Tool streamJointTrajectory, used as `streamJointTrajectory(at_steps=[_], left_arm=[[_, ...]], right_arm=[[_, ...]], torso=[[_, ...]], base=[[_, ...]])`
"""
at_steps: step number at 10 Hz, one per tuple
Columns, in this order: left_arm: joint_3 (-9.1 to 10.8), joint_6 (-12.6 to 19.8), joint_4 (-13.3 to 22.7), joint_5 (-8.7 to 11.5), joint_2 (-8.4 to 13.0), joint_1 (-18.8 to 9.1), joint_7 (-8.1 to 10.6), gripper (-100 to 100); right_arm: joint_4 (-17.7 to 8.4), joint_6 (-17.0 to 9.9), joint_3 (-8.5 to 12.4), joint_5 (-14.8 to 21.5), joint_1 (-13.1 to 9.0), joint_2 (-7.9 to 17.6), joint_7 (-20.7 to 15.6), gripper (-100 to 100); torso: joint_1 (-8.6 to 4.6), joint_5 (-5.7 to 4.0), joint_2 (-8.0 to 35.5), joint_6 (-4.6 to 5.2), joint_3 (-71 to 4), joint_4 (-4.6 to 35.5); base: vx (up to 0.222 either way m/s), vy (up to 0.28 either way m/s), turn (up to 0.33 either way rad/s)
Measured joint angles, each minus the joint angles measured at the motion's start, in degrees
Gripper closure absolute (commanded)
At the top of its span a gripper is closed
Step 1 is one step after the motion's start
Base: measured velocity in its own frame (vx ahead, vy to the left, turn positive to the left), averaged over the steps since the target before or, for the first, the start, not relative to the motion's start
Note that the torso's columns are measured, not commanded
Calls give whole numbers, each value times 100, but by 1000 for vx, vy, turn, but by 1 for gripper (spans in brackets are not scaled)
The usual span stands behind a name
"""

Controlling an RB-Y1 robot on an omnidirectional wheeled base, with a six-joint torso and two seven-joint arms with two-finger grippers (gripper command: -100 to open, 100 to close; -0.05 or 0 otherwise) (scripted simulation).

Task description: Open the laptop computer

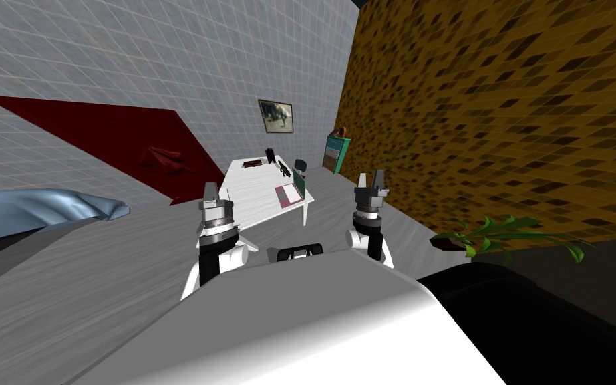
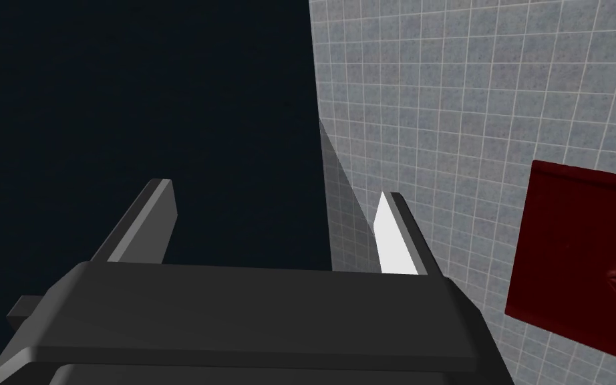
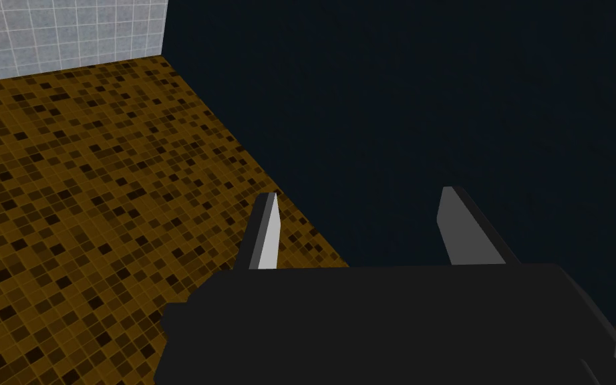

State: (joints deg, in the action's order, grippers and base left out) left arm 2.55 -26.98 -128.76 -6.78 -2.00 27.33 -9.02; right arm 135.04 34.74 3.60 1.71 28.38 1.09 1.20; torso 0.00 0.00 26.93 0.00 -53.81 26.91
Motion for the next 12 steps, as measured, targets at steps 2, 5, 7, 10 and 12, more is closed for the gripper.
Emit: streamJointTrajectory(at_steps=[2, 5, 7, 10, 12], left_arm=[[0, 0, 0, 0, 0, 0, 0, 0], [15, 68, 7, -1, 292, -6, -5, -100], [35, 198, -7, -2, 592, 1, -14, -100], [82, 467, -17, -3, 903, 2, -33, -100], [112, 702, -34, -9, 1012, -8, -53, -100]], right_arm=[[0, 0, 0, 0, 0, 0, 0, 0], [-2, 0, -1, 0, 1, -1, 0, 0], [-2, 0, -1, 0, 1, -1, 0, 0], [-2, 0, -1, 0, 1, -2, 0, 0], [-2, 0, -1, 0, 1, -2, 0, 0]], torso=[[0, 0, 846, 0, -1691, 846], [-13, -3, 1507, 0, -3049, 1512], [-12, -3, 1526, 0, -3080, 1533], [-5, -1, 1537, 0, -3075, 1537], [-1, 0, 1536, 0, -3076, 1537]], base=[[0, 0, 0], [34, -51, 13], [55, -106, 22], [64, -130, 23], [67, -141, 29]])
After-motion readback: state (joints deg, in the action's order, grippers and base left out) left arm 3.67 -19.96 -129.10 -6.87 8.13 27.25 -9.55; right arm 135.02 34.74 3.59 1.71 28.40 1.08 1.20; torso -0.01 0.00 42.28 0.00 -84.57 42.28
